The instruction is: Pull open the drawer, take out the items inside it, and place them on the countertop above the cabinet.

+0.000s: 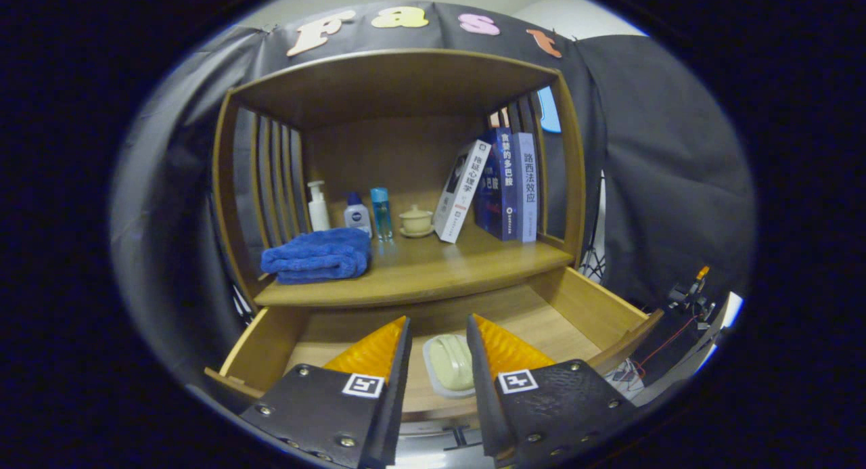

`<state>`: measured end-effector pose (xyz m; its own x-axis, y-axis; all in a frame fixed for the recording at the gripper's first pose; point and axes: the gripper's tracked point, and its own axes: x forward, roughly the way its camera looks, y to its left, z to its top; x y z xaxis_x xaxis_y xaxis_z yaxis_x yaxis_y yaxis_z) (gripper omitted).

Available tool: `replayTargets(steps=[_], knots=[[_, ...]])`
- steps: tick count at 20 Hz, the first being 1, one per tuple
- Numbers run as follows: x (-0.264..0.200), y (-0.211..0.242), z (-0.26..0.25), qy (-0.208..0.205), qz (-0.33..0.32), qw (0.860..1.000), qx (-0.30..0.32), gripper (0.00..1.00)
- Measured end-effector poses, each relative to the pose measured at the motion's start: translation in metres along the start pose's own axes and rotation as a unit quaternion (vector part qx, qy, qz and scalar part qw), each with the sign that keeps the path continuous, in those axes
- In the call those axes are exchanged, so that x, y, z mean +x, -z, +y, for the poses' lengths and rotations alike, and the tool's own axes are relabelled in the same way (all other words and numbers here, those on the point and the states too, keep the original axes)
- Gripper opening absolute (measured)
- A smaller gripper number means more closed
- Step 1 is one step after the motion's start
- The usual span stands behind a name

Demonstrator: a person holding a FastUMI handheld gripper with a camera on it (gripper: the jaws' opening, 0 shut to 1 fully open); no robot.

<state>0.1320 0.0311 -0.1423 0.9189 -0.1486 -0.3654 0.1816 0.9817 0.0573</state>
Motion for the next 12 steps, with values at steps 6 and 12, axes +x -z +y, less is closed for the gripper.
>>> replayTargets(steps=[6, 12], knots=[[0.048, 0.026, 0.006, 0.038, 0.112, 0.992, 0.042, 0.47], [0.078, 0.077, 0.028, 0.024, 0.246, 0.968, 0.049, 0.47]])
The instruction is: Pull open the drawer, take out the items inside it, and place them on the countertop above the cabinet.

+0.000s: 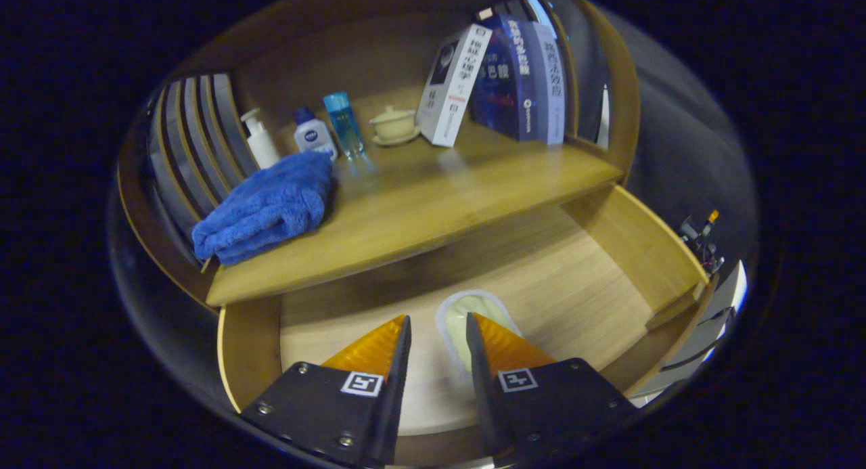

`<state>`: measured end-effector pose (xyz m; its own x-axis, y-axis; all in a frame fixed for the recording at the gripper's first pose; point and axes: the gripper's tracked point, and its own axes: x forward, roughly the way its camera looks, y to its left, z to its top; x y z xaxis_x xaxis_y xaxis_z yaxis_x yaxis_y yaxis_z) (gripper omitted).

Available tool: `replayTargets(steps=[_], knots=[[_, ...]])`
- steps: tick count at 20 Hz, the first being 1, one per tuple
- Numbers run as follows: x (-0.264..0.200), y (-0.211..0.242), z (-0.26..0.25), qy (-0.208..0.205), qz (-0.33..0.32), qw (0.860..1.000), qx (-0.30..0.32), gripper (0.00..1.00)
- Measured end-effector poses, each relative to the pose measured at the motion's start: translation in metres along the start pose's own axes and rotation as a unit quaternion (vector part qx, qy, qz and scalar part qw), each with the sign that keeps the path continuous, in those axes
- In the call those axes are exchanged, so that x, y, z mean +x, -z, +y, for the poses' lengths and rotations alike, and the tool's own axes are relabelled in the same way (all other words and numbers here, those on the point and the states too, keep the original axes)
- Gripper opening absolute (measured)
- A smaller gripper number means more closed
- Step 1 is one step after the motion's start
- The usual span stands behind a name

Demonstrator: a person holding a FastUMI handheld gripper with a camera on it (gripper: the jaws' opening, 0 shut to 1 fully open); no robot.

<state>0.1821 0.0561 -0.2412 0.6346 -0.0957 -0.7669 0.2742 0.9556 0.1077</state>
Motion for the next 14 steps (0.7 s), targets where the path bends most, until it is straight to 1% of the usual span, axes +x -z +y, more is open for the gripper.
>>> replayTargets(steps=[3, 6, 10, 12, 14], knots=[[0.012, 0.02, -0.01, 0.015, 0.04, 0.998, -0.036, 0.48], [0.024, 0.019, -0.021, 0.018, 0.043, 0.997, -0.066, 0.47], [0.021, 0.003, -0.021, -0.014, 0.013, 0.996, -0.081, 0.47], [0.018, -0.008, -0.026, -0.016, -0.004, 0.995, -0.097, 0.47], [0.018, -0.018, -0.034, -0.009, -0.012, 0.993, -0.117, 0.47]])
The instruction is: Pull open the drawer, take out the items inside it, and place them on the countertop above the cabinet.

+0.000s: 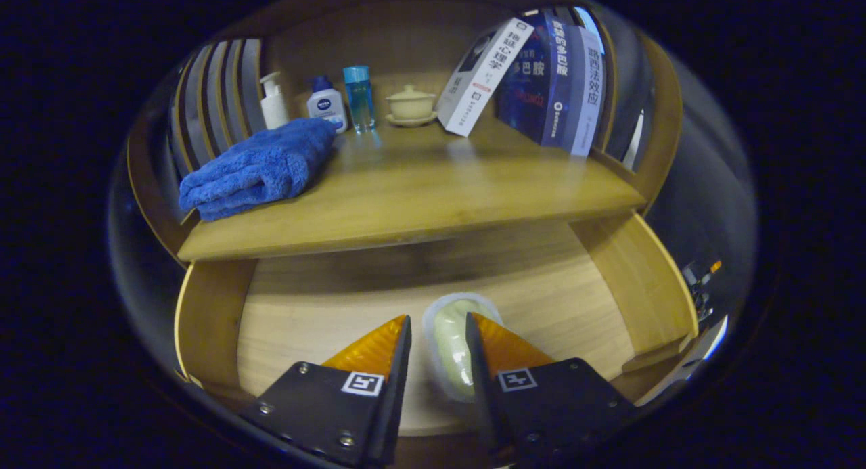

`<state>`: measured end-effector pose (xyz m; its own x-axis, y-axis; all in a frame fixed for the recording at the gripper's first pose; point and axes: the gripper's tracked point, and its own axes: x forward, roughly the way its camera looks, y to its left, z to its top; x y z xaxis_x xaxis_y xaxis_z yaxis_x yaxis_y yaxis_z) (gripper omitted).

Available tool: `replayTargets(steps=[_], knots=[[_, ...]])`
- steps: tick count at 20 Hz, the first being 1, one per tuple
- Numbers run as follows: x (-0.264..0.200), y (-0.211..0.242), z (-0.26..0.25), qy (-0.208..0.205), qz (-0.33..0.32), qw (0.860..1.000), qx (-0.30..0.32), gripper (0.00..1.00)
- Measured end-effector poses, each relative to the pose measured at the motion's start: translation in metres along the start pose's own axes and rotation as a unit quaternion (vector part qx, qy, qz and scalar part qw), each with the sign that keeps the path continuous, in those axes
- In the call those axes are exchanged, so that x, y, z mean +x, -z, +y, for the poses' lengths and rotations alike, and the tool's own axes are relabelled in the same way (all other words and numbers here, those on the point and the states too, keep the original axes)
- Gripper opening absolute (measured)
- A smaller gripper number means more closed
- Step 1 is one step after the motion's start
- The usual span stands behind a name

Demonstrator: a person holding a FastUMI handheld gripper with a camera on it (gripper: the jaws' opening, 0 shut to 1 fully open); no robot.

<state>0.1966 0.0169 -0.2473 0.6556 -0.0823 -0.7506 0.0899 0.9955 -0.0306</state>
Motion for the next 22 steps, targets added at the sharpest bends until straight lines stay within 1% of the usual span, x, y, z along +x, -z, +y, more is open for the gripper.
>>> replayTargets(steps=[2, 7, 9, 11, 12, 13, 14, 16, 17, 19, 20, 22], knots=[[0.003, 0.005, -0.008, 0.004, 0.015, 1.0, -0.005, 0.47], [0.009, 0.01, -0.006, -0.02, 0.024, 0.999, -0.007, 0.47], [0.012, 0.012, -0.006, -0.021, 0.024, 0.999, -0.007, 0.47], [0.011, 0.019, -0.009, -0.013, 0.04, 0.999, -0.015, 0.47], [0.012, 0.02, -0.011, -0.008, 0.043, 0.999, -0.02, 0.52], [0.01, 0.018, -0.012, -0.008, 0.041, 0.999, -0.023, 0.53], [0.009, 0.015, -0.012, -0.01, 0.036, 0.999, -0.023, 0.59], [0.004, 0.002, -0.007, -0.025, 0.016, 0.999, -0.025, 0.67], [0.004, -0.005, -0.009, -0.022, 0.007, 0.999, -0.027, 0.76], [0.004, -0.002, -0.015, -0.013, 0.022, 0.999, -0.033, 0.84], [0.006, 0.003, -0.014, -0.015, 0.033, 0.999, -0.037, 0.85], [0.014, 0.009, -0.01, -0.023, 0.046, 0.998, -0.046, 0.9]])
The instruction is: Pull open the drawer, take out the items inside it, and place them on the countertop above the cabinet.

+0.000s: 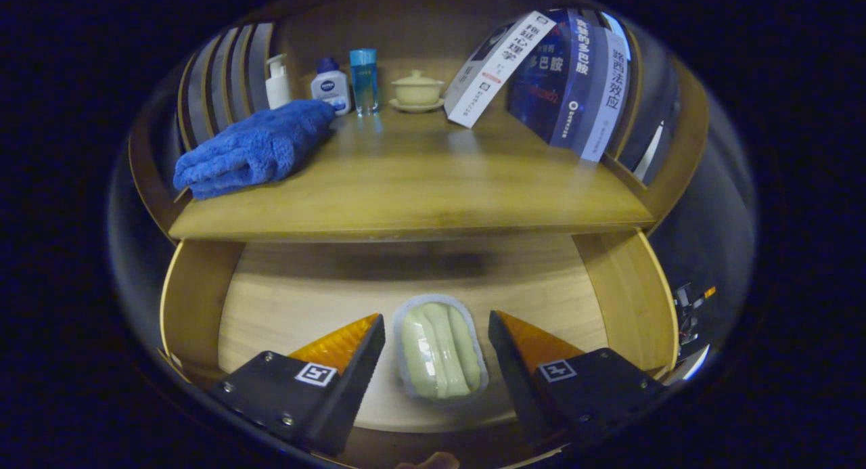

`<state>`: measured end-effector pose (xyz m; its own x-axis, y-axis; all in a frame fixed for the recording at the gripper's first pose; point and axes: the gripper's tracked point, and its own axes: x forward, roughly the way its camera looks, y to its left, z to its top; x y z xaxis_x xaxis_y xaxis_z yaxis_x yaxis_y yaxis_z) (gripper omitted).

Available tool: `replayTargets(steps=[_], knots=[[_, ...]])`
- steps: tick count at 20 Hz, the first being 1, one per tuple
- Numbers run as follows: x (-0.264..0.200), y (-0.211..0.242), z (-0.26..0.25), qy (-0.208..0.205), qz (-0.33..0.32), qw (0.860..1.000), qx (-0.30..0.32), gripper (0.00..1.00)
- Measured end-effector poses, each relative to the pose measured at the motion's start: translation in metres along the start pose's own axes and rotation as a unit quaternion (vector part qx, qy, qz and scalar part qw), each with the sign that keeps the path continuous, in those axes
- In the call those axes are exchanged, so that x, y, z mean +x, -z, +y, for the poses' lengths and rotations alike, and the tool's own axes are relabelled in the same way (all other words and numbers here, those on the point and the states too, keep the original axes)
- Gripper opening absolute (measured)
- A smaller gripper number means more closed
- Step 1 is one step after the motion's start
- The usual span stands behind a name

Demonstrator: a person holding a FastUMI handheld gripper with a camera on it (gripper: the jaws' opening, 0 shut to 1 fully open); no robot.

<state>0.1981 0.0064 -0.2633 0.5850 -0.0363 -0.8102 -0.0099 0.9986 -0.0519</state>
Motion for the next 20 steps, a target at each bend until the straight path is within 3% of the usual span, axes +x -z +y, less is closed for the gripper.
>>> replayTargets(steps=[3, 5, 8, 9, 10, 12, 13, 14, 20], knots=[[0.009, 0.013, 0.004, -0.003, 0.035, 0.999, -0.016, 0.92], [0.015, 0.028, 0.004, 0.008, 0.065, 0.997, -0.031, 0.76], [0.016, 0.023, 0.001, 0.026, 0.054, 0.998, -0.031, 0.51], [0.015, 0.021, -0.001, 0.033, 0.051, 0.998, -0.026, 0.51], [0.015, 0.011, -0.004, 0.035, 0.017, 0.999, -0.02, 0.4], [0.016, 0.019, -0.002, 0.031, 0.019, 0.999, -0.004, 0.19], [0.013, 0.014, -0.002, 0.029, 0.001, 1.0, 0.001, 0.19], [0.007, 0.017, -0.006, 0.037, 0.005, 0.999, 0.005, 0.12], [-0.022, 0.011, -0.018, 0.091, -0.001, 0.996, 0.002, 0.12]])
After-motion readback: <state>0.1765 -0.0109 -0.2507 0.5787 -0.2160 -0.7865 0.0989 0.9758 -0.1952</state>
